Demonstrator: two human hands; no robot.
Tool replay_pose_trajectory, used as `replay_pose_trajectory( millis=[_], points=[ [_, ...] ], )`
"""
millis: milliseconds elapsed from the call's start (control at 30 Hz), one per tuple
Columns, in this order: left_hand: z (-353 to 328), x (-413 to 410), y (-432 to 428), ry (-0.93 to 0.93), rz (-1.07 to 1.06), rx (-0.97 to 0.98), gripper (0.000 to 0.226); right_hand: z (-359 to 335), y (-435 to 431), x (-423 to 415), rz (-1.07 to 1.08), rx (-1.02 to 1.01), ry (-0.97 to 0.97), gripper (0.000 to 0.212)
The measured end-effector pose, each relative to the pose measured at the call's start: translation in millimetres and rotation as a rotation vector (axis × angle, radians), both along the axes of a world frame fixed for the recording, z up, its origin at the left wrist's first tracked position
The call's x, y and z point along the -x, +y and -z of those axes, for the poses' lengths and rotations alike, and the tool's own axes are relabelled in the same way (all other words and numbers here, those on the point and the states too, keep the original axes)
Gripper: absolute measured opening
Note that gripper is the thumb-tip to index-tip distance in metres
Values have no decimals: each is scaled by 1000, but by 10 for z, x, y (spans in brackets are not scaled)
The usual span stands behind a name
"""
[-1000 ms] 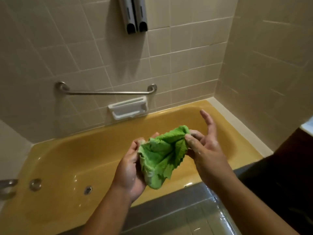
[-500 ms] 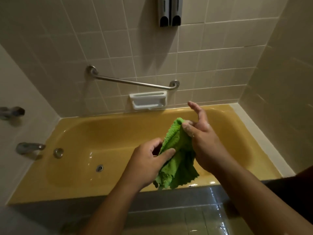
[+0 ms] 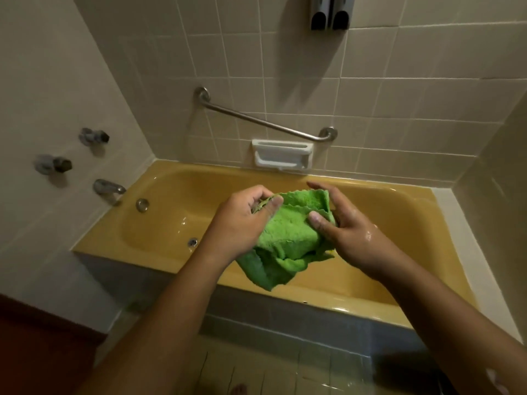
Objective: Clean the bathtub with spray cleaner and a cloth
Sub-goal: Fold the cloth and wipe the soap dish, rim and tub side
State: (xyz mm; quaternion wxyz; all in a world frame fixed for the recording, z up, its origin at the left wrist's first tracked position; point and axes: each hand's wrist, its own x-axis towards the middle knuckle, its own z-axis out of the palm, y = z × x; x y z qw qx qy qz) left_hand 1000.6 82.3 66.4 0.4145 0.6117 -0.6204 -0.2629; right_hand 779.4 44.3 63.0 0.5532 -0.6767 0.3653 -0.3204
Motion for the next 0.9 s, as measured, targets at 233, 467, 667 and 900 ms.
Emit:
replay_pose_trajectory(
  millis=[233, 467, 667, 900],
  points=[
    [254, 119, 462, -199, 31, -250, 33, -50, 144, -119, 81, -4, -163, 36],
    [485, 60, 662, -34, -182, -311, 28, -35, 34, 49, -216, 203, 331, 41],
    [477, -54, 715, 391, 28, -346, 20, -85, -20, 215, -150, 172, 138, 41],
    [537, 59, 567, 594, -124, -304, 31, -51, 21, 174, -255, 148, 241, 43]
  ],
)
